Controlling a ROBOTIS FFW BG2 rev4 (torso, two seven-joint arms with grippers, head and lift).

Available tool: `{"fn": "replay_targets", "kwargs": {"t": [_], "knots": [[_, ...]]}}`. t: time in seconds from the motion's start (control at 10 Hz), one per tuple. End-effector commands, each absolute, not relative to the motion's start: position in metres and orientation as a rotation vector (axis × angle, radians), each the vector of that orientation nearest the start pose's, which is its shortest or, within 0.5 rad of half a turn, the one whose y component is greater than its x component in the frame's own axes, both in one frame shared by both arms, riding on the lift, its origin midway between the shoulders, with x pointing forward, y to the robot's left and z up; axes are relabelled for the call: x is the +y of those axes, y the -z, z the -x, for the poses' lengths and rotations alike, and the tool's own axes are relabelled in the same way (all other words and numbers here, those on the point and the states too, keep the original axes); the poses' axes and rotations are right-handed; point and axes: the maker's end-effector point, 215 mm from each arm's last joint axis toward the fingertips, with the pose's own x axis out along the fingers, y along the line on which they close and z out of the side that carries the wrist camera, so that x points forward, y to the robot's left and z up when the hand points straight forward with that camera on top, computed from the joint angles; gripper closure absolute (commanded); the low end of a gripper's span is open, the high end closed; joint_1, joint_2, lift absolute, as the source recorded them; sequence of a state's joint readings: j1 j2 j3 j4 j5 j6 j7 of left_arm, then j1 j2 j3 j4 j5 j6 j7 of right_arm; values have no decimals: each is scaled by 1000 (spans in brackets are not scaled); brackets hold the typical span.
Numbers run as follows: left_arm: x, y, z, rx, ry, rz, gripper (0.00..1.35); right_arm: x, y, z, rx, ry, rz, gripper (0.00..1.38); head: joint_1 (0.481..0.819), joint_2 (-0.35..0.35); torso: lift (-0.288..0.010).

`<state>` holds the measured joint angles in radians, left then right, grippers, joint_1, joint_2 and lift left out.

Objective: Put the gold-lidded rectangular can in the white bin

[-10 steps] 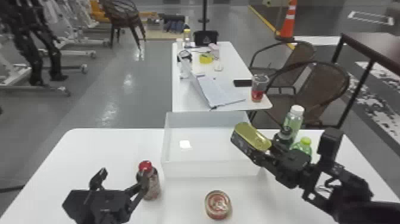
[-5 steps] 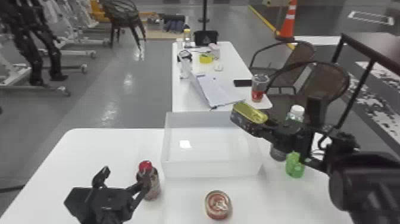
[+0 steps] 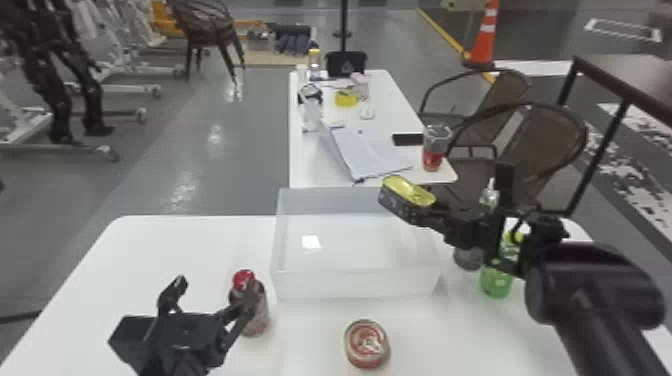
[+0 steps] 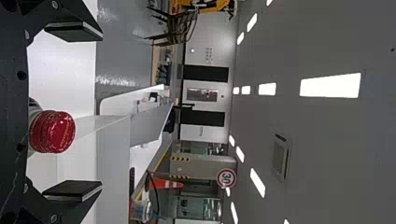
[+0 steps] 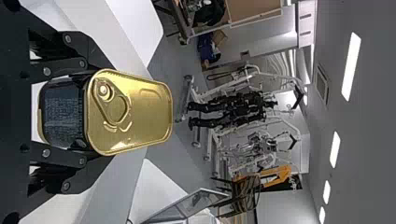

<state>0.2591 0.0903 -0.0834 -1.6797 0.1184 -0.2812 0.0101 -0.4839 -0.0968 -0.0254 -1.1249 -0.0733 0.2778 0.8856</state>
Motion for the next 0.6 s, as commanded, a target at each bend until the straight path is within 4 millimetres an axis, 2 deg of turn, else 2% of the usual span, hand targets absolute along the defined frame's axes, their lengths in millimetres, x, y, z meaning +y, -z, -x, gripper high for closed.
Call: {"fn": "replay_targets", "kwargs": {"t": [0.0, 0.3, 0.5], "knots": [[209, 343, -507, -119, 77, 60, 176, -115, 354, -654, 262, -832, -136, 1087, 549, 0, -100], [210, 347, -507, -107, 76, 65, 176, -106, 384, -646, 342, -843, -146, 1087, 549, 0, -100], [209, 348, -507, -104, 78, 65, 176, -106, 391, -644, 357, -841, -146, 1085, 549, 0, -100]]}}
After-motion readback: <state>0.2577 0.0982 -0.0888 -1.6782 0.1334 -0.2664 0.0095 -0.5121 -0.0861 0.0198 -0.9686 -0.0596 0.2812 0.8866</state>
